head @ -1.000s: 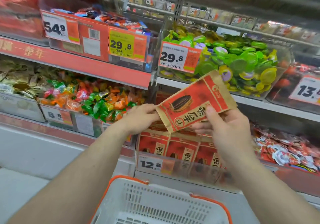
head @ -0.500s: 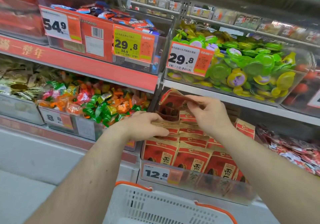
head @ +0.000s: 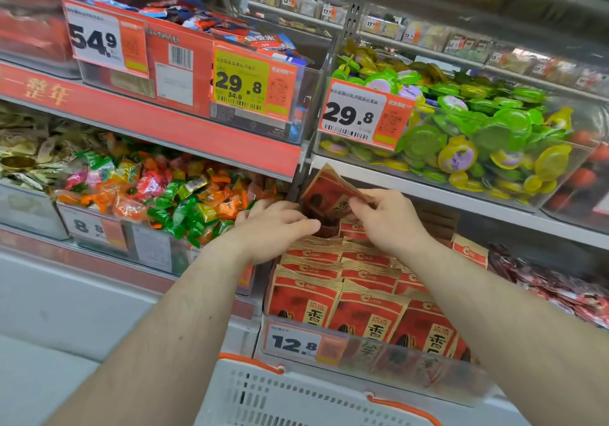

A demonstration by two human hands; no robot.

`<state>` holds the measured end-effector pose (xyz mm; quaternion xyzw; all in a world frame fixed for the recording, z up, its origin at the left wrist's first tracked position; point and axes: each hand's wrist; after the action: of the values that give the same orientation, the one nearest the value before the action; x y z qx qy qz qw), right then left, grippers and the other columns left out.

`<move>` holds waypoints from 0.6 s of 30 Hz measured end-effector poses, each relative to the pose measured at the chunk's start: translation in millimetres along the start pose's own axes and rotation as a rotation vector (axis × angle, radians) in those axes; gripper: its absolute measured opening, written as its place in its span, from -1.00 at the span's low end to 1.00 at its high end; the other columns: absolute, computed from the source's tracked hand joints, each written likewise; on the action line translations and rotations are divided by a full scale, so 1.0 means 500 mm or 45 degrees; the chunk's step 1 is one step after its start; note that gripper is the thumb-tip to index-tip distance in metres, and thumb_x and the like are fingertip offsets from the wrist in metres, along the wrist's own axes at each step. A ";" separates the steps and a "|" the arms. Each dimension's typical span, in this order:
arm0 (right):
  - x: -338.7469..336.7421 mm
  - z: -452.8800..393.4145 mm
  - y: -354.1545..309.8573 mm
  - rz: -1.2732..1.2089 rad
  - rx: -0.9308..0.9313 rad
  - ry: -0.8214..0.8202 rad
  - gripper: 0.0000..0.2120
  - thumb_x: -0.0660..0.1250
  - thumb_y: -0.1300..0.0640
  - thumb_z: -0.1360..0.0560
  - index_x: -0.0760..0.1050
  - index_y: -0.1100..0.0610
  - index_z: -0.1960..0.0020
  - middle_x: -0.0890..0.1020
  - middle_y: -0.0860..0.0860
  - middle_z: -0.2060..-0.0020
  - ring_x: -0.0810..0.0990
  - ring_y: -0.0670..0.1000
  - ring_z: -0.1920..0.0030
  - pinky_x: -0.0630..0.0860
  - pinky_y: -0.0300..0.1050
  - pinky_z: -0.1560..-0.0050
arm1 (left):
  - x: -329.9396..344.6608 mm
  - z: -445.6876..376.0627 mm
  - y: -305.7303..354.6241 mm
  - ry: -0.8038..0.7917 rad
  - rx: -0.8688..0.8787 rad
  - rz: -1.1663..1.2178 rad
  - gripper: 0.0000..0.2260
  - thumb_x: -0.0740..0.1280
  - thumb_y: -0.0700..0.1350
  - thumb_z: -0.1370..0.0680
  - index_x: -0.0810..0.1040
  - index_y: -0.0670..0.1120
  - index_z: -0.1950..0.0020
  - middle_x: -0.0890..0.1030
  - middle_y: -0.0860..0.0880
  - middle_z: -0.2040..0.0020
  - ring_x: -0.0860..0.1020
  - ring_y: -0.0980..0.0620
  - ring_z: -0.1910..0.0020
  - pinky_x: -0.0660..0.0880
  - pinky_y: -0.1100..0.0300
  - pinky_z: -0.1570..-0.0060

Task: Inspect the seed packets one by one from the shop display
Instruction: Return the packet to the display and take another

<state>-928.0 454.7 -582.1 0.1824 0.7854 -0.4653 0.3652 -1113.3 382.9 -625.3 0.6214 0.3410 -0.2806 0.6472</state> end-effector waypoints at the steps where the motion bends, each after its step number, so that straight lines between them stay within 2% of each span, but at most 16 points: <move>1: -0.001 -0.002 0.001 0.043 -0.004 -0.012 -0.72 0.24 0.07 -0.62 0.60 -0.14 0.21 0.66 -0.11 0.32 0.57 -0.08 0.25 0.35 -0.42 0.30 | 0.002 -0.005 -0.003 -0.027 -0.003 -0.027 -0.59 0.05 0.31 -0.62 0.46 0.25 -0.37 0.16 0.22 -0.57 -0.05 0.03 -0.57 -0.12 -0.15 -0.46; 2: -0.001 -0.005 0.000 0.079 -0.014 -0.024 -0.72 0.23 0.08 -0.62 0.59 -0.14 0.20 0.61 -0.14 0.36 0.53 -0.10 0.29 0.32 -0.45 0.34 | 0.005 -0.009 -0.005 -0.040 -0.003 -0.051 -0.58 0.04 0.31 -0.62 0.46 0.25 -0.38 0.12 0.22 -0.59 -0.09 0.03 -0.58 -0.15 -0.15 -0.47; 5: 0.001 -0.017 -0.001 0.171 -0.023 -0.061 -0.78 0.21 0.10 -0.64 0.62 -0.09 -0.01 0.51 -0.20 0.38 0.44 -0.17 0.34 0.28 -0.44 0.37 | 0.007 -0.021 -0.006 -0.048 0.012 -0.148 -0.58 0.05 0.32 -0.57 0.51 0.27 -0.32 0.11 0.20 -0.59 -0.11 0.00 -0.58 -0.14 -0.16 -0.45; 7: 0.004 -0.030 -0.001 0.225 -0.017 -0.092 -0.80 0.20 0.10 -0.64 0.59 -0.07 0.01 0.50 -0.16 0.37 0.46 -0.09 0.32 0.30 -0.34 0.35 | 0.001 -0.027 -0.003 -0.070 0.008 -0.212 -0.50 0.03 0.34 -0.46 0.54 0.27 -0.28 0.14 0.22 -0.57 -0.08 -0.02 -0.56 -0.11 -0.15 -0.41; 9: 0.012 -0.042 -0.001 0.275 -0.002 -0.140 -0.81 0.20 0.11 -0.64 0.55 -0.05 0.08 0.50 -0.12 0.37 0.47 0.01 0.25 0.32 -0.18 0.29 | 0.000 -0.036 -0.004 -0.095 0.010 -0.265 -0.49 0.04 0.34 -0.47 0.55 0.25 -0.29 0.17 0.25 -0.55 -0.09 -0.02 -0.56 -0.14 -0.15 -0.41; 11: 0.023 -0.051 -0.004 0.344 0.015 -0.198 -0.82 0.21 0.10 -0.62 0.55 -0.05 0.08 0.55 -0.06 0.27 0.50 0.04 0.14 0.33 -0.18 0.15 | 0.002 -0.046 -0.003 -0.118 0.008 -0.250 -0.54 0.05 0.30 -0.54 0.55 0.21 -0.30 0.19 0.25 -0.55 -0.13 0.00 -0.57 -0.21 -0.16 -0.44; 13: 0.031 -0.059 -0.009 0.390 0.068 -0.266 -0.81 0.20 0.10 -0.62 0.59 -0.02 -0.06 0.61 -0.01 0.12 0.54 0.07 0.02 0.33 -0.20 0.05 | 0.007 -0.055 -0.006 -0.157 -0.016 -0.236 -0.42 0.00 0.35 -0.45 0.54 0.21 -0.33 0.19 0.23 -0.56 -0.15 -0.01 -0.58 -0.23 -0.17 -0.44; 15: 0.037 -0.067 -0.016 0.396 0.158 -0.343 -0.74 0.21 0.11 -0.63 0.57 0.07 -0.24 0.65 0.05 -0.03 0.58 0.09 -0.07 0.38 -0.20 0.02 | 0.011 -0.061 -0.010 -0.165 -0.082 -0.215 -0.32 -0.01 0.42 -0.30 0.52 0.26 -0.31 0.20 0.19 -0.56 -0.10 -0.08 -0.56 -0.13 -0.16 -0.40; 18: 0.049 -0.075 -0.018 0.456 0.229 -0.395 -0.67 0.19 0.04 -0.63 0.49 0.13 -0.33 0.62 0.12 -0.17 0.56 0.13 -0.16 0.46 -0.12 -0.06 | 0.015 -0.062 -0.016 -0.153 -0.162 -0.162 -0.30 0.02 0.44 -0.22 0.47 0.31 -0.31 0.22 0.13 -0.52 0.00 -0.14 -0.48 0.03 -0.11 -0.35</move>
<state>-965.2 481.4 -583.3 0.2769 0.6306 -0.4835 0.5402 -1117.8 413.5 -635.8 0.5381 0.3574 -0.3356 0.6856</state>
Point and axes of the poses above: each hand's wrist, its own z-axis away from the middle knuckle, its own x-axis out of the palm, y = z × x
